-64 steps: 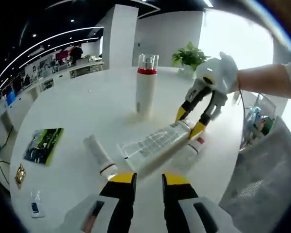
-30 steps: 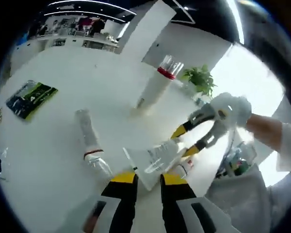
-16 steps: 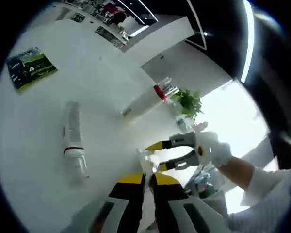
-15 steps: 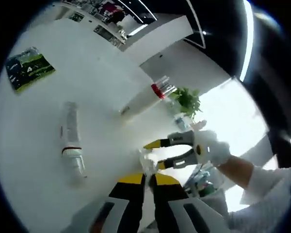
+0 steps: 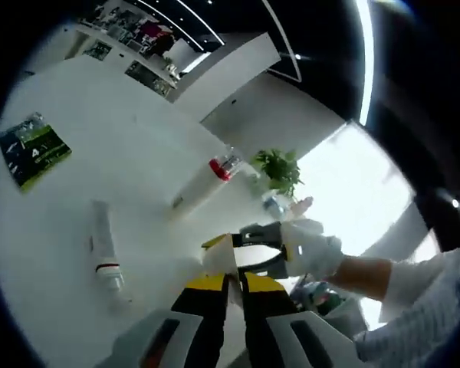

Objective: Arrange the skincare products in the storage area until every visible bottle or jar stands upright without overlapping.

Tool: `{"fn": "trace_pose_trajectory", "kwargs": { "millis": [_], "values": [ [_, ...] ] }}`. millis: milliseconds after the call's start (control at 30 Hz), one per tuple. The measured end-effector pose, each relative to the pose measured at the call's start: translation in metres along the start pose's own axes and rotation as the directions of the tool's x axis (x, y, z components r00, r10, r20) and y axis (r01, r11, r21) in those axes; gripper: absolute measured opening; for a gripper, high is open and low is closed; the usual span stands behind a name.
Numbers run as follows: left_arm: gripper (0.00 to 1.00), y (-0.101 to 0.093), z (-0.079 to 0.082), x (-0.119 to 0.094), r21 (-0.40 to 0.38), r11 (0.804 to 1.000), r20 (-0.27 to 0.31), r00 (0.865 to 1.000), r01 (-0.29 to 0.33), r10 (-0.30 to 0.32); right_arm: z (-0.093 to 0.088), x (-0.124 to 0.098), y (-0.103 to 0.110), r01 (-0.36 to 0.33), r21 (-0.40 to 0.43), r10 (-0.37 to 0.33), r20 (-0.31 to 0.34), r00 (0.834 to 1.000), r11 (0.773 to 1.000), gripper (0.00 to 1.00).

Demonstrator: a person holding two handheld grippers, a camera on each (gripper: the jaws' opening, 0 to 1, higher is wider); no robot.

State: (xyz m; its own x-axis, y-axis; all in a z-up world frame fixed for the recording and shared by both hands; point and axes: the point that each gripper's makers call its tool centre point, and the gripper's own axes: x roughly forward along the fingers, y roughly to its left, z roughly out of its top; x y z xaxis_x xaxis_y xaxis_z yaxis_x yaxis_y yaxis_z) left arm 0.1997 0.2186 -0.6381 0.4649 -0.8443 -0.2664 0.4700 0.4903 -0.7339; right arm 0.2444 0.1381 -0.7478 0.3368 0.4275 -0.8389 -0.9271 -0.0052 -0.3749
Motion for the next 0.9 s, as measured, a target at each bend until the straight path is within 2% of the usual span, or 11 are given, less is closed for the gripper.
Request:
{"fn": "trace_pose_trajectory", "kwargs": {
  "millis": [33,167,233,367,500,633,767,800,833,867,900],
  "values": [
    [0.08,-0.004,0.005,-0.002,0.034,0.999,0.02,1.0,-0.001,0.0,0.003,0.001,0.0,0.003,0.02,-0.003,0.011,1.0,1.0,0.29],
    [0.09,-0.014,0.014,-0.005,0.07,0.998,0.068,0.998,0.008,-0.013,0.014,0.005,-0.001,0.016,0.078,-0.02,0.05,0.999,0.997,0.29],
    [0.08,-0.013,0.022,-0.006,0.112,0.993,0.079,0.996,-0.045,0.036,0.019,0.007,-0.002,0.02,0.122,-0.029,0.078,0.997,0.992,0.29],
    [0.07,-0.014,0.035,-0.005,0.233,0.965,0.068,0.991,-0.124,0.111,0.025,0.009,-0.001,0.002,0.192,-0.024,0.111,0.994,0.981,0.29],
    [0.06,-0.033,0.046,0.006,0.292,0.95,0.063,0.994,-0.106,0.092,0.034,0.011,0.003,-0.011,0.275,-0.036,0.166,0.985,0.961,0.28],
    [0.04,-0.044,0.046,0.018,0.313,0.945,0.053,0.995,-0.096,0.084,0.036,0.014,0.006,-0.015,0.351,-0.058,0.196,0.979,0.936,0.27],
    [0.04,-0.05,0.053,0.032,0.372,0.92,0.061,0.992,-0.125,0.111,0.036,0.017,0.011,-0.044,0.408,-0.05,0.218,0.975,0.912,0.27],
    [0.04,-0.046,0.056,0.034,0.41,0.899,0.068,0.988,-0.156,0.141,0.035,0.018,0.014,-0.063,0.423,-0.034,0.218,0.975,0.904,0.26],
    [0.04,-0.045,0.058,0.036,0.434,0.885,0.076,0.986,-0.167,0.149,0.032,0.02,0.02,-0.08,0.428,-0.004,0.192,0.981,0.9,0.18],
    [0.04,-0.042,0.058,0.037,0.454,0.871,0.073,0.982,-0.188,0.174,0.019,0.022,0.019,-0.027,0.386,-0.017,0.112,0.994,0.922,0.03],
    [0.04,-0.044,0.059,0.037,0.463,0.867,0.076,0.982,-0.186,0.17,0.019,0.022,0.014,0.01,0.347,-0.053,0.115,0.992,0.938,0.03]
  ]
}}
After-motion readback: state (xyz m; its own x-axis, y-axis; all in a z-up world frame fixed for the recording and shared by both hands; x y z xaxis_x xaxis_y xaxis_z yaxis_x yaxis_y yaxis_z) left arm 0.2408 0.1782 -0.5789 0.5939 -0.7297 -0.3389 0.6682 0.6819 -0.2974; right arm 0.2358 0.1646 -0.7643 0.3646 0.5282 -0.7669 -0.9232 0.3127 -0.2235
